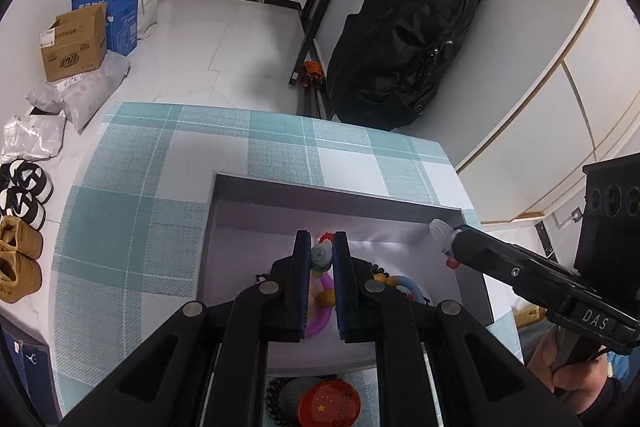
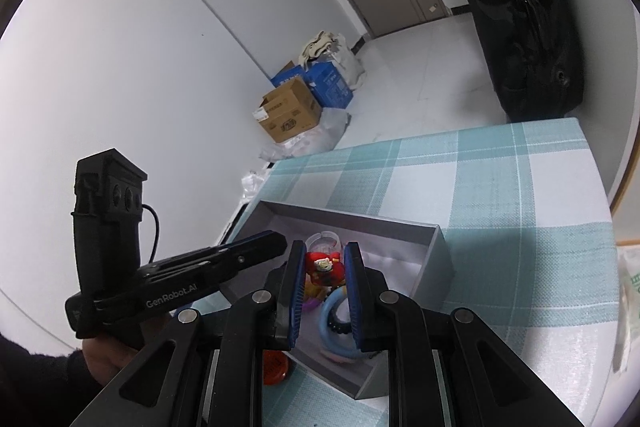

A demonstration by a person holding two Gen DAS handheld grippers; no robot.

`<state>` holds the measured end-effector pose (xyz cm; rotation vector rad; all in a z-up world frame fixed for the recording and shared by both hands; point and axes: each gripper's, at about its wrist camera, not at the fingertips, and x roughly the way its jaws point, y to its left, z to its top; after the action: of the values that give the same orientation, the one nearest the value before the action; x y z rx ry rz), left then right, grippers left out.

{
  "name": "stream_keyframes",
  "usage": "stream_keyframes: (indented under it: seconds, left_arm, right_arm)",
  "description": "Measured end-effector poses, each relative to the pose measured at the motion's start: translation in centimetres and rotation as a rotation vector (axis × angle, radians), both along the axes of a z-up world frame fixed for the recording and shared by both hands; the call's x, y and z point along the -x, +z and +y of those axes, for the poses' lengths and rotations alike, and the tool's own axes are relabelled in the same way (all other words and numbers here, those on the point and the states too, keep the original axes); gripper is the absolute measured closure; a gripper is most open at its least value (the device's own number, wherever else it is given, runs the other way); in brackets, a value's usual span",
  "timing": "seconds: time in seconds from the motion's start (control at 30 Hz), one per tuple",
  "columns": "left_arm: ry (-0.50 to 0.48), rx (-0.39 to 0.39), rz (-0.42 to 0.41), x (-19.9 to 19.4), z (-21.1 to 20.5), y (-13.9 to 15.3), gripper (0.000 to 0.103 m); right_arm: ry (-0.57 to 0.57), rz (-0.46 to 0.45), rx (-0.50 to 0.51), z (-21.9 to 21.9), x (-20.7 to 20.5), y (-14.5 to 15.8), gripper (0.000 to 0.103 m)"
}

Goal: Organize jewelry
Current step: 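Carry the bead charm into the box with the left tool while the right tool carries the red figure there, then open both tools inside the box and withdraw them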

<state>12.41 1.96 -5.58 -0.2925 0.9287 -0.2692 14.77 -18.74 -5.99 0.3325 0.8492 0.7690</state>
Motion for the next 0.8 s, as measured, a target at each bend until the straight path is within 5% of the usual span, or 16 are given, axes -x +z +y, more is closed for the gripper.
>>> stream_keyframes:
  seconds: [0.33,0.4,0.47,0.5,0.8]
  left_arm:
    - [0.024,-0.019,-0.007,0.1,-0.3,0.2,0.095]
    - [0.036,-0.008,0.007,-0.1,-0.1,0.2,0.084]
    - [0.051,0.022,0.010,-0.1,0.3,0.2,0.048]
    - [0.066,0.040,0.004,0.0,0.6,0.3,0.042]
    - [0.065,0.111,-0.033,1.1,1.4,1.2,0.040]
  right_arm:
    - [-0.005,-0.019,-0.005,0.0,0.3,0.5,0.079]
    - [-0.007,-0.038,0.001,0.0,0.5,0.8,0.068]
    - [-0.017,-0.066,-0.004,-0.2,0.9,1.3,0.040]
    - [-0.024,-0.079,-0.010,-0.3,1.1,1.5,0.034]
    - [-0.075,-0.099,-0.009,-1.2,1.8,2.0,0.022]
